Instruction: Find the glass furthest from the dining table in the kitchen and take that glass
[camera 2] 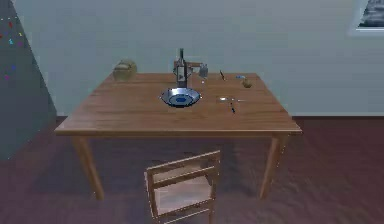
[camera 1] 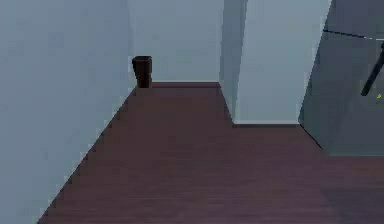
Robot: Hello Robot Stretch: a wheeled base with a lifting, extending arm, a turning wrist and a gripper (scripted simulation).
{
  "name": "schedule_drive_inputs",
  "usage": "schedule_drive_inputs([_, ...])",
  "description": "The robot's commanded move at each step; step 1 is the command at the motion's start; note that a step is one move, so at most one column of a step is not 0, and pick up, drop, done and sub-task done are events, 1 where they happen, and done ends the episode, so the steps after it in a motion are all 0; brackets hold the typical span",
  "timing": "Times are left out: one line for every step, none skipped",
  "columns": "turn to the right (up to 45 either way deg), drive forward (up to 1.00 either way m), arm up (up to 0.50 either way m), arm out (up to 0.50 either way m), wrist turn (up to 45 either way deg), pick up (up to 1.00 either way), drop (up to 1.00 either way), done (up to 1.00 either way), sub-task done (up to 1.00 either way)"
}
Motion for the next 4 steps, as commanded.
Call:
schedule_drive_inputs([45.0,0.00,0.00,0.00,0.0,0.00,0.00,0.00,0.00])
schedule_drive_inputs([42.0,0.00,0.00,0.00,0.0,0.00,0.00,0.00,0.00])
schedule_drive_inputs([0.0,0.15,0.00,0.00,0.0,0.00,0.00,0.00,0.00])
schedule_drive_inputs([45.0,0.00,0.00,0.00,0.0,0.00,0.00,0.00,0.00])
